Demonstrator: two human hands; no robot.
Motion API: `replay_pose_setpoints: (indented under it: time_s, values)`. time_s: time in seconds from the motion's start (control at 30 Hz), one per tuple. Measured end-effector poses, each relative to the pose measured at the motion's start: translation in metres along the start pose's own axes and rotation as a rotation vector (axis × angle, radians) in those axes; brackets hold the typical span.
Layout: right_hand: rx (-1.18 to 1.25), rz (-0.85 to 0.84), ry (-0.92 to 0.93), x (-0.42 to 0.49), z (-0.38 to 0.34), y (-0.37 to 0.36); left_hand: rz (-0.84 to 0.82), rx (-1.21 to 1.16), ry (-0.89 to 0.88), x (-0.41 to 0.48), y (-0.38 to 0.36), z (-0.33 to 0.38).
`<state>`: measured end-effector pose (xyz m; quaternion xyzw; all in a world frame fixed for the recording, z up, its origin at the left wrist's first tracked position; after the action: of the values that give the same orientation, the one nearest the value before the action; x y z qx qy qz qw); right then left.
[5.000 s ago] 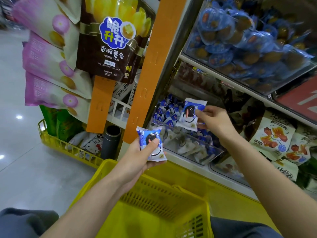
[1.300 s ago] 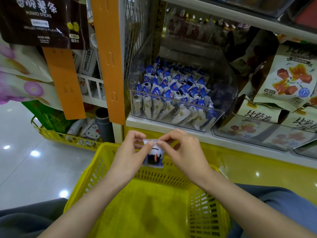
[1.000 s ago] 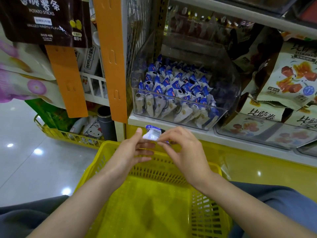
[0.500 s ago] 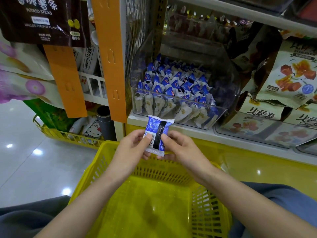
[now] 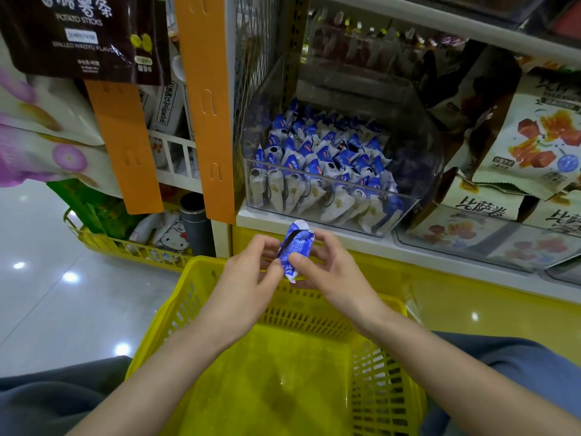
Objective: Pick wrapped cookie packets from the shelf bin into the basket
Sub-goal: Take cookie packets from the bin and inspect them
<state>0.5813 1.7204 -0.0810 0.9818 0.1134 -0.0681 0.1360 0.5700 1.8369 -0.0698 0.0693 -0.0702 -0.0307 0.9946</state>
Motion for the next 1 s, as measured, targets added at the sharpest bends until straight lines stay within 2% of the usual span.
replay_pose_setpoints:
  time_s: [0.27,0.37,0.53,0.63,0.67,0.77,0.83,0.93,1.0]
  values:
    - [-0.225,-0.04,0.096,-0.002,0.0,-0.011,0.029,0.357,-0.112,-0.005,0.008,0.007]
    - [-0.266,-0.056,0.124,-0.002,-0.002,-0.014,0.054,0.392,-0.151,-0.005,0.01,0.012]
    - [-0.289,-0.014,0.098,0.0,0.001,-0.009,0.052,0.267,-0.067,0.001,0.01,0.007]
    - [-0.426,0.068,0.048,0.001,0.006,-0.001,0.029,0.252,-0.059,0.002,0.006,0.007]
    - [-0.499,0.099,0.042,0.001,0.006,0.003,0.011,0.186,-0.023,0.003,0.004,0.004]
    - [-0.677,0.14,0.055,-0.001,0.002,0.009,-0.086,-0.214,0.149,-0.003,-0.011,-0.005]
    - [-0.766,0.135,0.109,-0.002,-0.001,0.008,-0.118,-0.239,0.155,-0.007,-0.017,-0.006]
    - [-0.764,0.077,0.221,-0.006,-0.008,-0.001,-0.004,-0.141,0.113,-0.002,-0.004,-0.007]
    - [-0.791,0.062,0.279,-0.007,-0.014,-0.003,0.044,-0.229,0.172,0.002,0.002,-0.013]
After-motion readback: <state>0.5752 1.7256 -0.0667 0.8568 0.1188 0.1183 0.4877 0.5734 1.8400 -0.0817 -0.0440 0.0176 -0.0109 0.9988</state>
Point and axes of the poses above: each hand's wrist, its own x-axis towards the middle knuckle, its own y-axis out of the back of the hand, z = x × y, the point moved 9 cm from there along x, towards the middle knuckle, and after that the axes turned 13 degrees about -x, right-handed, at the moved point
